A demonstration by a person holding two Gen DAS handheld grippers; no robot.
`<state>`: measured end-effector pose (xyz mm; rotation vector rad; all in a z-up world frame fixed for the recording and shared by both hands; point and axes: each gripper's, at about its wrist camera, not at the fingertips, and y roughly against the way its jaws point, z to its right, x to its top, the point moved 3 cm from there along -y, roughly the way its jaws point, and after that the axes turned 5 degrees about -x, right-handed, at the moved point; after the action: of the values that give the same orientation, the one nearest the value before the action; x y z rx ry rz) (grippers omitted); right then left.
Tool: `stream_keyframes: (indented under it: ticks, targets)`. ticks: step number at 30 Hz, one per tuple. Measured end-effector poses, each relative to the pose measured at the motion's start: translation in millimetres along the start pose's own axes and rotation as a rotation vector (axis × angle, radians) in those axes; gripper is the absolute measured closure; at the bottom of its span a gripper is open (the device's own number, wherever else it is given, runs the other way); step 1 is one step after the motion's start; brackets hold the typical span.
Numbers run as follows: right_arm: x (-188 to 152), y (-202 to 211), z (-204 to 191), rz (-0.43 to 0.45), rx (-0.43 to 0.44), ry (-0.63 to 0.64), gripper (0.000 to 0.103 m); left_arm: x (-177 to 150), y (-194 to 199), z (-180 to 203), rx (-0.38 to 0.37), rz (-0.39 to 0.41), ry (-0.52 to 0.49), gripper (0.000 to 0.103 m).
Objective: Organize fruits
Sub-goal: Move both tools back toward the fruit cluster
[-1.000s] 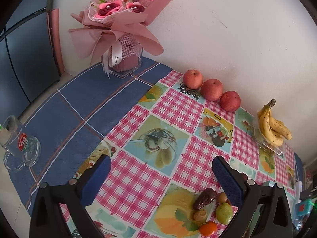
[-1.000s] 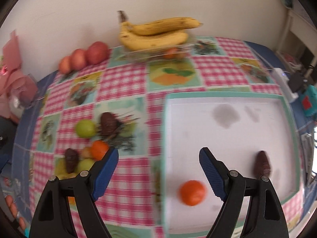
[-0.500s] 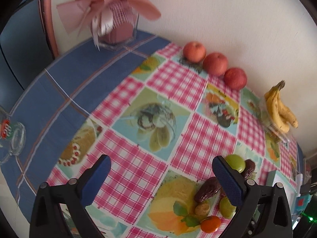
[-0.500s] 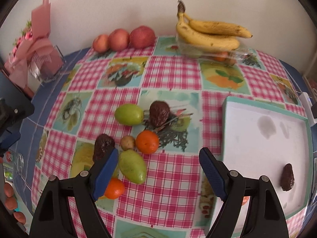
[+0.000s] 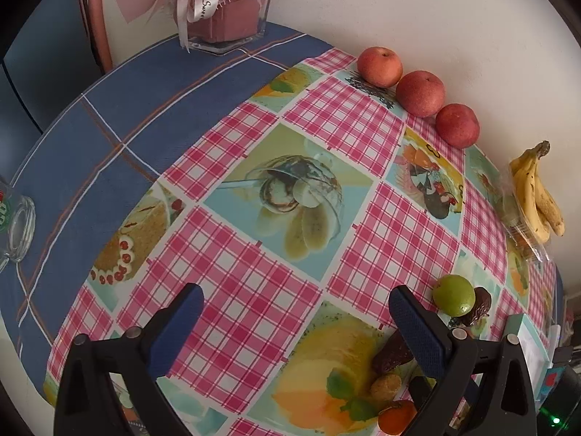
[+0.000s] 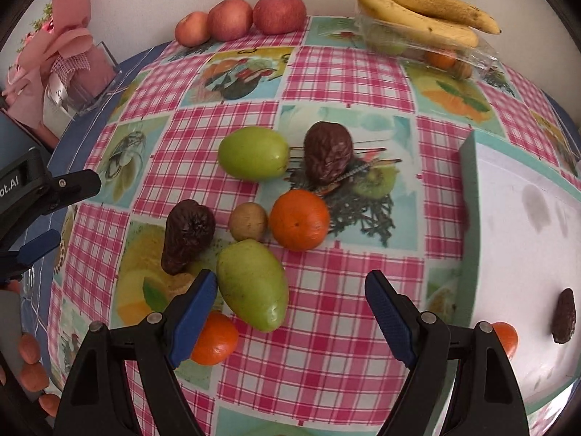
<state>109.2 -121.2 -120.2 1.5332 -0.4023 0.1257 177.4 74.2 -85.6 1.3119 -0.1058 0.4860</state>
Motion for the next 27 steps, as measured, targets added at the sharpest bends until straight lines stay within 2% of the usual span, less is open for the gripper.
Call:
stream_keyframes:
  ticks: [7,10,14,19,25,27]
  targets:
    - [2.5,-7.6,-11.9,0.001,-0.043,0.050,0.019,0.1,0.0,5.4,-0.007,0.001,-0.014,0.000]
    - [3.8,-8.9,-11.7,0.002,-0.031,0.044,0.020,0.0,-0.6,7.0,-0.013,-0.001,-0.016,0.000]
    - [1.6,-11.7,-9.7,-0.012,-0.034,0.037,0.029,-1.1,-1.4,10.0,-0.020,-0.005,-0.026,0.000]
    - [-0.5,-9.3,-1.2,-0.010,-0.025,0.009,0.031,-3.4,-2.6,17.4,-0.044,-0.016,-0.039,0.000]
    - [-2.5,-3.2,2.6,-0.001,0.015,0.002,0.043,-7.2,-2.8,27.6,-0.052,-0.023,-0.068,0.000]
    - [-1.7,-1.6,0.8,0.001,0.033,0.004,0.052,-7.6,-2.6,29.3,-0.050,-0.022,-0.075,0.000]
